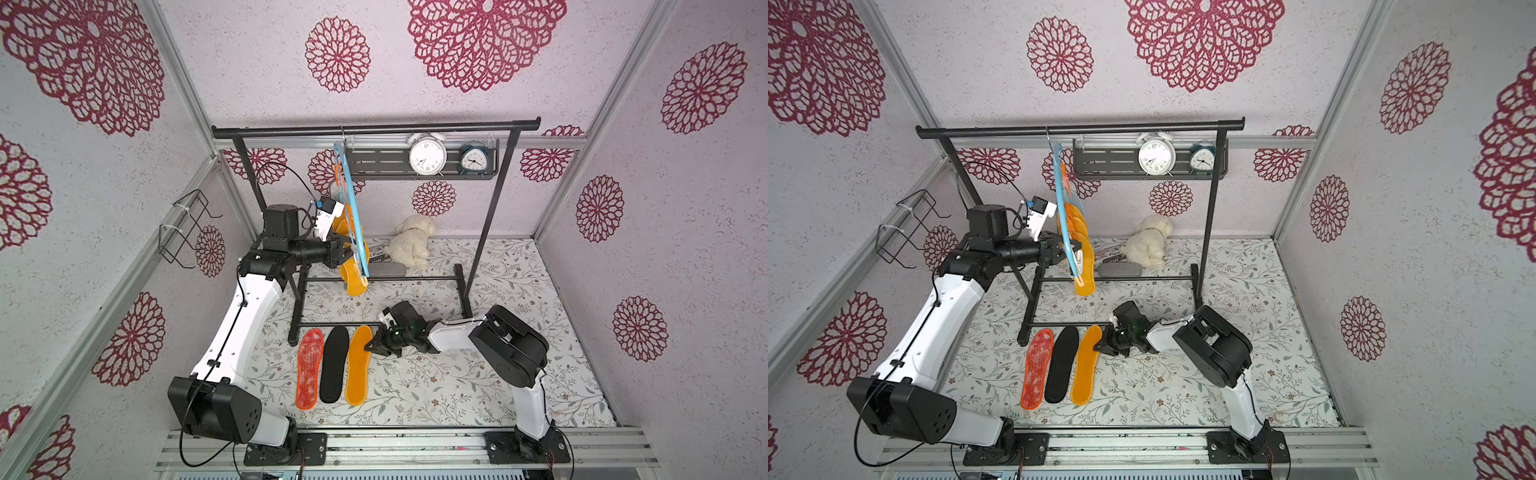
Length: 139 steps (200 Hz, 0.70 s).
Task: Take the shoe insoles off the hanger
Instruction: Place the insole at the center of the board.
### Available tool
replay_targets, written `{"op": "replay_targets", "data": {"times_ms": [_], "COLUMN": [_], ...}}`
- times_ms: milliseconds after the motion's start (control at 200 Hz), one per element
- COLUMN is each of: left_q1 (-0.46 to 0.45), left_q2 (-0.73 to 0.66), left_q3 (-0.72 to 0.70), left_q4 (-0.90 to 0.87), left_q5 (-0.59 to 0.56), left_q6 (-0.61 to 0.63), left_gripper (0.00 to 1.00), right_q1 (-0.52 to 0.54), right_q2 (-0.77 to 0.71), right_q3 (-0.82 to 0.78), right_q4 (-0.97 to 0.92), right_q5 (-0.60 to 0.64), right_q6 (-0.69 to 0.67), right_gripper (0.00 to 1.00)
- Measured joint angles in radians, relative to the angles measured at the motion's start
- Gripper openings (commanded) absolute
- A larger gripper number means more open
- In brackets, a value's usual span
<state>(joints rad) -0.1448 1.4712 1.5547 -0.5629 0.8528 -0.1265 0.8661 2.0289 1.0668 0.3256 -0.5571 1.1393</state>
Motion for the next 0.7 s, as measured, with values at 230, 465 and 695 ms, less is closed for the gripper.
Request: {"op": "replay_targets", "data": {"times_ms": [230, 465, 695], "left_q1": [0.000, 0.000, 0.000], "left_q2": [-0.001, -0.002, -0.012], "left_q3": [0.000, 0.000, -0.005], "left_q4": [0.000, -0.002, -0.007], "left_q5": [-0.003, -0.007, -0.014], "left_q6": [0.002, 0.003, 0.004], "left_gripper": [0.00, 0.00, 0.01], "right_q1": [0.010, 0.006, -0.025], "right_q2": [-0.009, -0.144, -0.432], "right_q3": [0.033, -0.078, -0.282], "right_q4": [-0.044, -0.125, -0.124], "right_q5": [0.011, 0.094, 0.146], "right_q6": [-0.024, -0.155, -0.380], "right_gripper": [0.51, 0.55, 0.54]}}
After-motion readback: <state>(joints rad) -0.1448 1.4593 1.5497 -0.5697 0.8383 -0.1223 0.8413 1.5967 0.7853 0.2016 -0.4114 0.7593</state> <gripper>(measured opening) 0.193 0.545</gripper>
